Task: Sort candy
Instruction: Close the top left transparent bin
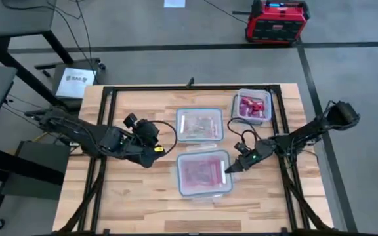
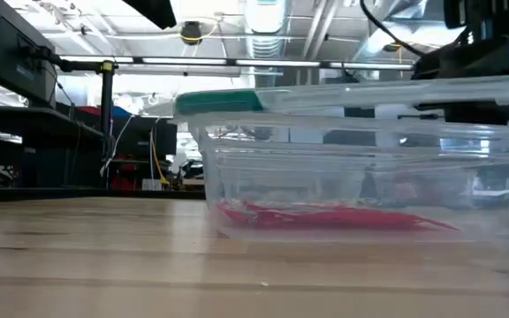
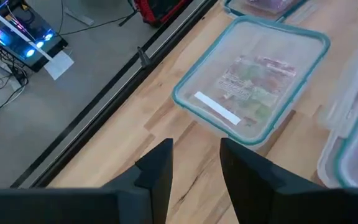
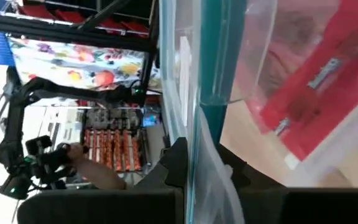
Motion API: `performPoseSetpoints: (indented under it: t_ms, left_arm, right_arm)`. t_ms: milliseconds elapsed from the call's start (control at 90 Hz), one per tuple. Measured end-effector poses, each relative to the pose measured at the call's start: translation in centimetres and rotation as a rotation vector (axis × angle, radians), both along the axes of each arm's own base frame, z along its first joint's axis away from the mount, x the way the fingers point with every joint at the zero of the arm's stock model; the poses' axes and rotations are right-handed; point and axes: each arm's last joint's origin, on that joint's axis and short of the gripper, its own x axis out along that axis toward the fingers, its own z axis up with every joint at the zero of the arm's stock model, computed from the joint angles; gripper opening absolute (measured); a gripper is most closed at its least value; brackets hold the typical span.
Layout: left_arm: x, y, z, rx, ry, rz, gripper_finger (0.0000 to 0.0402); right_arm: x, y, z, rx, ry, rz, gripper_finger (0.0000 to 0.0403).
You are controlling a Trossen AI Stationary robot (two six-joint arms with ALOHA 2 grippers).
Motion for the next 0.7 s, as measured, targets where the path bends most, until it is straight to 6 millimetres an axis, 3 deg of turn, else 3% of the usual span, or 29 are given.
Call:
performPoseSetpoints:
  t_ms: [156, 411, 700]
  left_arm:
    - [-0.05, -0.13, 0.01, 0.000, 0.000, -0.005, 0.0118]
    - [-0.05, -0.13, 0.01, -0.001, -0.002, -0.005, 0.0118]
    - [-0.05, -0.13, 0.01, -0.005, -0.005, -0.002, 0.0118]
  right_arm:
    - [0.19, -0.41, 0.41, 0.029, -0.035, 0.016, 0.0020]
    - [0.21, -0.68, 0.21, 0.044, -0.006, 0.012, 0.0061]
    - [-0.19, -0.71, -0.56, 0.047, 0.102, 0.026, 0.0066]
